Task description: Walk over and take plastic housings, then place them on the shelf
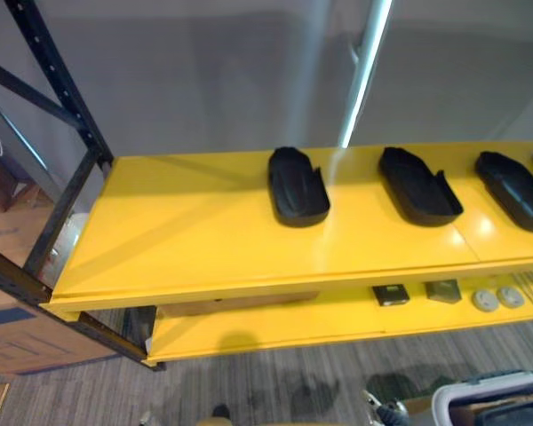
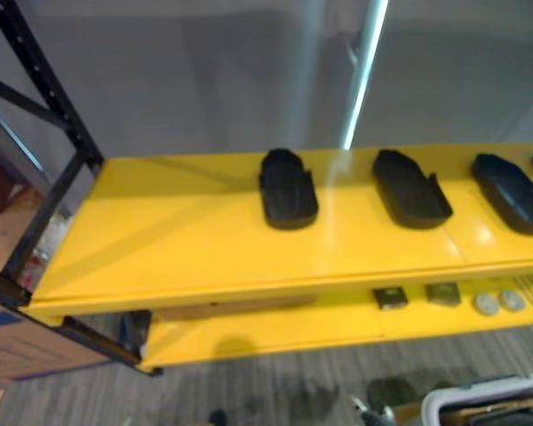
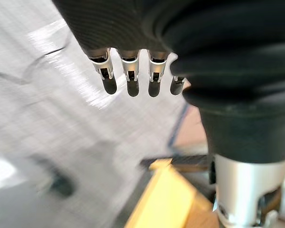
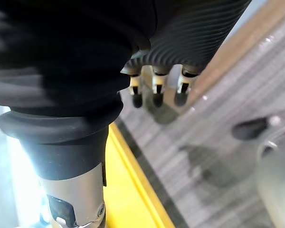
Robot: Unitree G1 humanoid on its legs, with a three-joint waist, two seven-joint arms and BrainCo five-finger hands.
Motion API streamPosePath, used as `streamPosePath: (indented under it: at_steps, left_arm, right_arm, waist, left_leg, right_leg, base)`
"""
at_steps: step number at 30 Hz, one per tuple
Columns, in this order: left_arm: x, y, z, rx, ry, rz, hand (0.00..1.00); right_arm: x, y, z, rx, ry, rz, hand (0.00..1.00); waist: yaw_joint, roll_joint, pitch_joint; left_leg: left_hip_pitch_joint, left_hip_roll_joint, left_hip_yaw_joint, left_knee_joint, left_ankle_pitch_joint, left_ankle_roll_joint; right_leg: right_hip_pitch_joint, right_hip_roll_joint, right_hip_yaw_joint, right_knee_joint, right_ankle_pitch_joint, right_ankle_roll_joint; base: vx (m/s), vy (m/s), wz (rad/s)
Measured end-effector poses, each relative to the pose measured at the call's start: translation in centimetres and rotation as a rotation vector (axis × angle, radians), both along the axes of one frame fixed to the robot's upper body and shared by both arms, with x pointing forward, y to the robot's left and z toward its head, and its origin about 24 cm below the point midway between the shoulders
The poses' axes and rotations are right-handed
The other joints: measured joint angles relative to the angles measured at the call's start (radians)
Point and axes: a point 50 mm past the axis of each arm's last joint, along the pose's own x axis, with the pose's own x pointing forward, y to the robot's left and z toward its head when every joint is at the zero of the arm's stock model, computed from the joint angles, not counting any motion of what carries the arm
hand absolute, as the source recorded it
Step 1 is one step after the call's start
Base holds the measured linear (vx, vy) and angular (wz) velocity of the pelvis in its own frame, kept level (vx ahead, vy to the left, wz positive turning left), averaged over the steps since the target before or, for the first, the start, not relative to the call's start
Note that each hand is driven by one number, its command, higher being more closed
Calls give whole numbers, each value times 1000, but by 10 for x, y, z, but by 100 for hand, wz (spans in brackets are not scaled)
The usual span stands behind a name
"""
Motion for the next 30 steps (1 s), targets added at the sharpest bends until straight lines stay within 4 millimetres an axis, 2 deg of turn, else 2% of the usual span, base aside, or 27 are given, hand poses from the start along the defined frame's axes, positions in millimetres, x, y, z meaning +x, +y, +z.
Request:
streamPosePath:
  at_steps: [3, 9, 11, 17, 19, 21, 23, 25, 26, 29, 30]
  left_arm:
    - [8, -4, -1, -43, -19, -102, 0]
    - [40, 1, 2, -49, -54, -298, 0]
    - [47, -1, 2, -53, -19, -421, 0]
    - [55, -6, 0, -54, 67, -662, 0]
    - [61, -8, 0, -54, 95, -792, 0]
    - [66, -11, -1, -70, 117, -842, 0]
    - [76, -16, 0, -61, 124, -920, 0]
    - [96, -36, 2, -81, 83, -1020, 0]
    - [97, -39, 2, -85, 80, -1029, 0]
    - [119, -71, 6, -110, 19, -1122, 0]
    - [125, -85, 7, -123, -4, -1159, 0]
  right_arm:
    - [-1, 2, -2, 22, 7, 18, 0]
    - [0, 4, -2, 43, -8, 55, 0]
    - [5, 5, -1, 42, -18, 69, 0]
    - [17, 14, 1, 58, -70, 113, 0]
    - [18, 19, 1, 61, -72, 151, 0]
    - [20, 16, 3, 40, -88, 163, 0]
    - [16, 12, 3, 18, -81, 177, 0]
    - [5, 9, 2, -2, -51, 180, 0]
    - [4, 9, 2, -2, -48, 179, 0]
    - [-13, 8, 0, -21, -1, 193, 0]
    - [-23, 7, -1, -26, 28, 193, 0]
  waist:
    - [1, -12, -5]
    - [-3, -34, -9]
    - [-24, -33, -9]
    - [-30, -15, -14]
    - [-59, -7, -18]
    - [-83, 0, -14]
    - [-88, 8, -14]
    - [-109, 4, -14]
    - [-112, 4, -14]
    - [-140, 1, -11]
    - [-146, 2, -11]
  left_leg:
    - [1, 2, 19, 0, -7, -1]
    - [3, 2, 50, 0, -19, -5]
    - [17, 7, 64, 0, -23, -10]
    - [69, 61, 215, 1, -28, -21]
    - [76, 81, 261, 1, -24, -29]
    - [83, 91, 296, 1, -22, -33]
    - [89, 99, 335, 1, -22, -34]
    - [88, 101, 382, 1, -16, -35]
    - [88, 101, 386, 1, -16, -35]
    - [86, 101, 433, 1, -13, -37]
    - [85, 101, 446, 1, -14, -38]
  right_leg:
    - [-2, 1, 6, -11, 1, 0]
    - [-17, 2, 35, -14, 5, -1]
    - [-17, 7, 42, -10, 9, -6]
    - [-55, 55, 143, 8, 32, -35]
    - [-79, 74, 181, 10, 42, -41]
    - [-95, 84, 213, 9, 53, -46]
    - [-114, 93, 252, 6, 68, -46]
    - [-146, 92, 283, 1, 80, -46]
    - [-148, 92, 285, 0, 82, -45]
    - [-187, 93, 325, -9, 93, -38]
    - [-195, 94, 332, -10, 96, -35]
  base:
    - [9, -3, -11]
    - [44, -9, -13]
    - [75, -16, -15]
    - [13, -14, -57]
    - [-54, -45, -59]
    - [-100, -31, -59]
    - [-166, -15, -62]
    - [-164, 0, -52]
    - [-124, 0, -53]
    - [-155, -3, -48]
    - [-91, -6, -37]
